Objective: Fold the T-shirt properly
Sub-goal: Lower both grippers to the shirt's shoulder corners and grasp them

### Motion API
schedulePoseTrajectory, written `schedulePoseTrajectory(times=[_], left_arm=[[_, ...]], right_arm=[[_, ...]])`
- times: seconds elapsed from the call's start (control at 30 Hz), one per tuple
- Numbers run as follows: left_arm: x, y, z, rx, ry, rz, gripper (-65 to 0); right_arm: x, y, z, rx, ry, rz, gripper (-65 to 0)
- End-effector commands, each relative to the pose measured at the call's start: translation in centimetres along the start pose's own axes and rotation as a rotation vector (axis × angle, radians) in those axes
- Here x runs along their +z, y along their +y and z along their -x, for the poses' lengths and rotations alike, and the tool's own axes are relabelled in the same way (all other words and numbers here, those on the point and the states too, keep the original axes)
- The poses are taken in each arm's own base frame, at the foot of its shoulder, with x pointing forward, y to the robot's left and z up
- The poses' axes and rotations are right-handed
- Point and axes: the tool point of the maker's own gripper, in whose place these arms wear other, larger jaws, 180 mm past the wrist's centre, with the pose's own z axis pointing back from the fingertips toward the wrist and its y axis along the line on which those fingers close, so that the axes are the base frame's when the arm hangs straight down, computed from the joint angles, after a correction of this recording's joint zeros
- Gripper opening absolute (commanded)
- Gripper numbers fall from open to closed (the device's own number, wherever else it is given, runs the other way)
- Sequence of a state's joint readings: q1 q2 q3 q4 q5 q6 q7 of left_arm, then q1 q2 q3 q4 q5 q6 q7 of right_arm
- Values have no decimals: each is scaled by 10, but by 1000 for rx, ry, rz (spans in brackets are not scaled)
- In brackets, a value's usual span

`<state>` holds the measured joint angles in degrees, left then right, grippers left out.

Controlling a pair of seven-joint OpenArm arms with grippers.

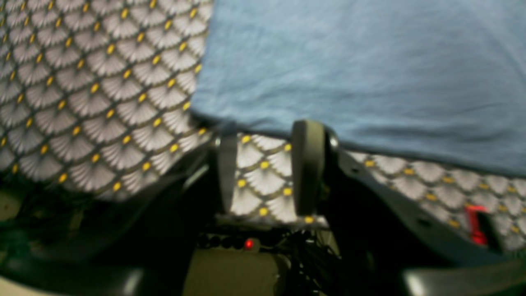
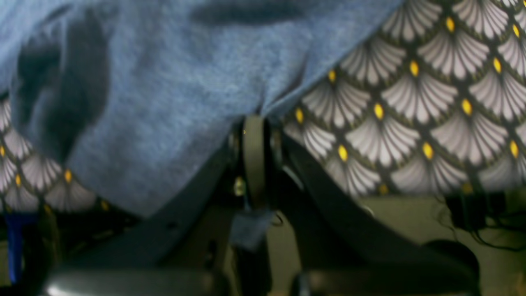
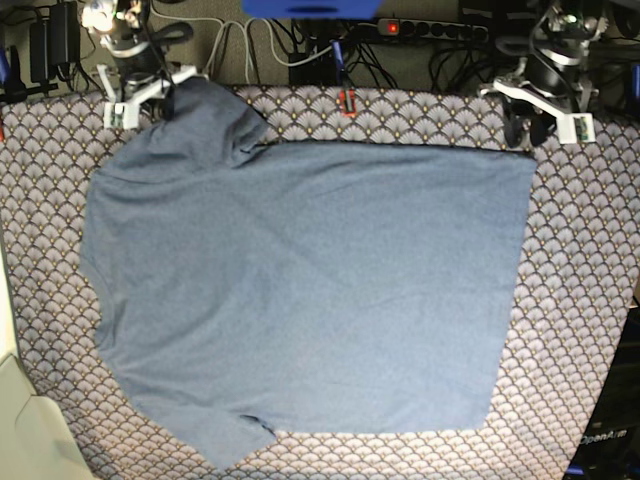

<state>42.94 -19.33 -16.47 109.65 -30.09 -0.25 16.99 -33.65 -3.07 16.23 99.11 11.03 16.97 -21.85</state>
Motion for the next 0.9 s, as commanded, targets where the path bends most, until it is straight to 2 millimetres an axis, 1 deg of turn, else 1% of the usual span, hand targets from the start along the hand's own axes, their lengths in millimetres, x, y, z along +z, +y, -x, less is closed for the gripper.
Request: schedulePoseTrajectory(times=[0.0,0.07,0.1,0.2,0.3,0.43,0.53,0.63,0.87], left_arm=[[0,3,-11,-10,-39,-1,-424],[-4,9,-6,3,-31,-21,-425],[-6,14,-8,13,-39,-36,-425],[-11,36,-6,65,-56,-113,-424],[-23,54,-2,100,-57,-164,-424],[-38,67,7,133,-40,-194,-424],[-46,71,7,146,-41,-201,-424],[-52,70,3,153,-52,-200,-424],[-58,51,2,146,-48,-152,-424]], right_arm=[[2,-2,24,13,97,1,-650],[1,-3,30,8,109,2,-650],[0,-3,32,7,114,2,-650],[0,-3,32,7,114,1,-650],[-1,-2,31,7,111,0,-650],[-4,-1,27,10,106,-2,-650],[-4,-1,27,10,106,-2,-650],[-4,-1,27,10,106,-2,-650],[-3,-1,27,12,108,-3,-650]])
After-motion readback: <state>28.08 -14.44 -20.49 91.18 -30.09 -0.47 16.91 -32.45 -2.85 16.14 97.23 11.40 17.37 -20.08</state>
